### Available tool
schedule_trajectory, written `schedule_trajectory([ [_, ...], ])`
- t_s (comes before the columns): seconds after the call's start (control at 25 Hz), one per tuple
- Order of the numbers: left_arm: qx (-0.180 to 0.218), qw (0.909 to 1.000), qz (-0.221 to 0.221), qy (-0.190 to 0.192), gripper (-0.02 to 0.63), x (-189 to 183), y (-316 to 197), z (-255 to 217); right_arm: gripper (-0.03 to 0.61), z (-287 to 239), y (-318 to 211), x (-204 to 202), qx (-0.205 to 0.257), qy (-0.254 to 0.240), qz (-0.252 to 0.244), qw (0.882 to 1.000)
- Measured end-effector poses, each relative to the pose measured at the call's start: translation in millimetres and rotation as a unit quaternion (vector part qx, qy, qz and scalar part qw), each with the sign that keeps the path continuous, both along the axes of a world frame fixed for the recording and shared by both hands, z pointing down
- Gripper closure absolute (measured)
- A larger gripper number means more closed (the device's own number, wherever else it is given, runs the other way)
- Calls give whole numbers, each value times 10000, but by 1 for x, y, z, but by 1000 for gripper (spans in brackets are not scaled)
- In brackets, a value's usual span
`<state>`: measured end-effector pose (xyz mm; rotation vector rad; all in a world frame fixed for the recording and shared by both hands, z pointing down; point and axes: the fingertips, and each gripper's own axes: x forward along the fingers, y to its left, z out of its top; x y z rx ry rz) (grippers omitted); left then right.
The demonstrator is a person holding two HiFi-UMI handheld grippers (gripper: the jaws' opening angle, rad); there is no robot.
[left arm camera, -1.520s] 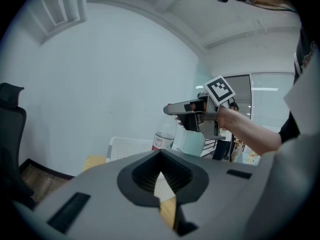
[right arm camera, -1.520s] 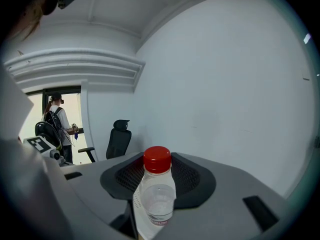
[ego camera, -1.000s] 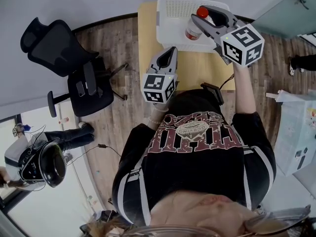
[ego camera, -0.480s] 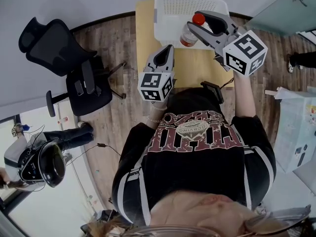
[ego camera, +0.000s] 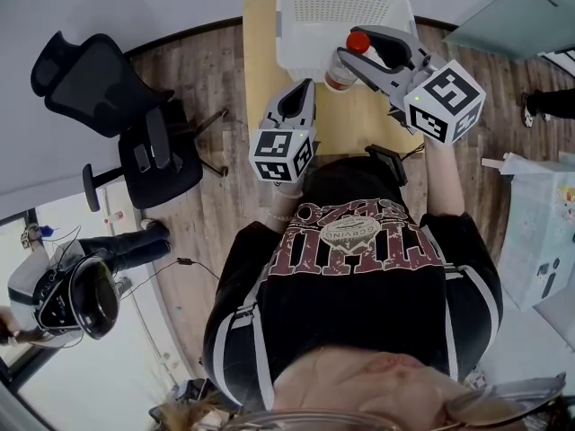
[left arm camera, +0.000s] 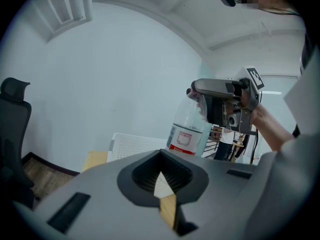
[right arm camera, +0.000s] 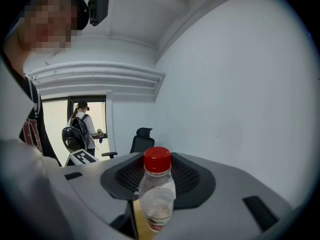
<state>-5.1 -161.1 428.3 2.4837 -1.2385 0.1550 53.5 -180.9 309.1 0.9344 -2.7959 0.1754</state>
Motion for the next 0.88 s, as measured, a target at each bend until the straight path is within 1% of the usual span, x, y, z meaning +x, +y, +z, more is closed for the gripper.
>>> schedule_trajectory([
  [0.32,-33,10000,14,-9,566,4,0,0,407,12,5,5,-157,31,-16,9999],
  [0.68,-46,10000,11,-34,566,6,1,2,407,35,9,9,-317,50,-30,9995],
  [0.88,-62,10000,13,-66,566,9,2,4,407,53,11,13,-411,138,3,9991],
])
